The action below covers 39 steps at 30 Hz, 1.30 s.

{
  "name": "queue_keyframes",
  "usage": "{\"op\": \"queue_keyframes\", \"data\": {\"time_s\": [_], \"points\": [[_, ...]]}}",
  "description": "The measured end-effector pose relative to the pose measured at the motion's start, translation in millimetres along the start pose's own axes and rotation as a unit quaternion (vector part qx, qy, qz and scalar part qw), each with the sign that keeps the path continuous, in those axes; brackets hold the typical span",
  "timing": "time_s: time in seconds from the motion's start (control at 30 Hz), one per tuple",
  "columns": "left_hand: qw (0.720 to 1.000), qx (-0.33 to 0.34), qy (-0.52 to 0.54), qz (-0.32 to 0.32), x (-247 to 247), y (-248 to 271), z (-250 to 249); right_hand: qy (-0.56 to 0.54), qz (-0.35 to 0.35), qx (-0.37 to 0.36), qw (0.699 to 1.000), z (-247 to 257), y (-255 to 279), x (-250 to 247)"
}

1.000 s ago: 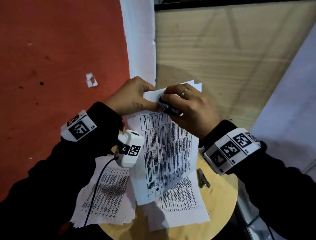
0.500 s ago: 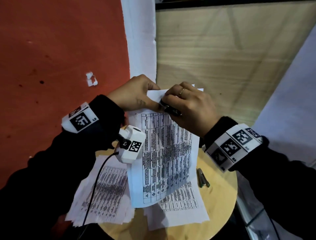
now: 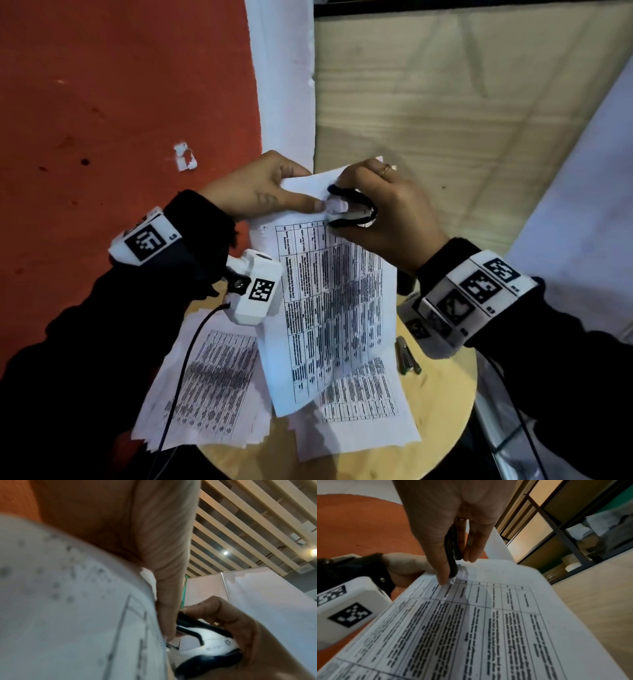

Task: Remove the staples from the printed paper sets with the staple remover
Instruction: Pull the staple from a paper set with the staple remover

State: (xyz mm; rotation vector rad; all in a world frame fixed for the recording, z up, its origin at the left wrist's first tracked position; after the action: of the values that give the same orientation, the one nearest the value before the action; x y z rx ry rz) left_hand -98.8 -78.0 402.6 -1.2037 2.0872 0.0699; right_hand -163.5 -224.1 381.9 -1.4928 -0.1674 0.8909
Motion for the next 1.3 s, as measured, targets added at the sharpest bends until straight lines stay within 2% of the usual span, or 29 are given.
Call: {"op": "queue_keyframes", "data": {"time_s": [0.1, 0.17, 0.27, 0.4, 0.5, 0.67, 0.77, 0.83, 1.0, 1.13, 1.2, 1.23, 1.3], "points": [[1.000, -0.014, -0.016, -0.019, -2.8, -0.2, 4.8, -0.051, -0.020, 0.045, 0.997, -6.3, 2.3, -4.5], [0.999, -0.019, -0.021, -0.032, -2.1, 1.1, 5.5, -0.136, -0.021, 0.149, 0.979, -10.7, 5.0, -5.2], [0.998, -0.021, -0.009, -0.050, 0.4, 1.0, 6.3, -0.214, -0.022, 0.322, 0.922, -15.6, 10.3, -1.0], [0.997, -0.019, -0.011, -0.076, 4.2, 0.1, 6.3, -0.306, -0.082, 0.450, 0.835, -15.5, 15.7, 3.8], [0.996, -0.018, -0.003, -0.083, 5.9, 0.9, 3.9, -0.356, -0.097, 0.493, 0.788, -12.0, 17.0, 12.9], [0.994, 0.001, 0.007, -0.105, 7.4, 1.9, 2.7, -0.339, -0.108, 0.525, 0.773, -14.1, 13.3, 23.2], [0.992, 0.020, -0.005, -0.127, 7.7, 4.5, 0.4, -0.355, -0.101, 0.542, 0.755, -12.3, 11.6, 25.3], [0.990, 0.034, -0.016, -0.138, 8.6, 6.6, -2.3, -0.359, -0.099, 0.542, 0.754, -11.2, 10.7, 24.9], [0.985, 0.044, -0.023, -0.164, 11.5, 5.8, -2.3, -0.315, -0.106, 0.517, 0.789, -8.2, 7.4, 21.4], [0.982, 0.047, -0.021, -0.184, 13.2, 4.5, -1.3, -0.332, -0.109, 0.506, 0.788, -7.2, 4.4, 22.4], [0.981, 0.039, -0.011, -0.190, 15.3, 3.2, 2.9, -0.322, -0.124, 0.495, 0.798, -5.9, 4.5, 25.2], [0.980, 0.031, -0.007, -0.196, 16.2, 2.0, 4.4, -0.306, -0.129, 0.482, 0.811, -4.5, 4.6, 26.2], [0.978, 0.015, 0.011, -0.209, 17.8, -2.7, 9.7, -0.240, -0.136, 0.421, 0.864, 0.2, 3.9, 24.4]]}}
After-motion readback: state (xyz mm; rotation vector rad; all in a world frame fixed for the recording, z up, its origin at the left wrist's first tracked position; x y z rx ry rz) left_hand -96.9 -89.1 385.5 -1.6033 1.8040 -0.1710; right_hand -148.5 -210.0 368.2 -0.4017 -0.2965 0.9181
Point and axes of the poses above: each hand's wrist, its own y-axis away from the middle knuckle, its own x-axis out of the palm, z = x × y, the point moved 4 cm from there along -y, towards the middle knuckle, and after that the axes turned 10 degrees about -z, right-handed, at the moved point
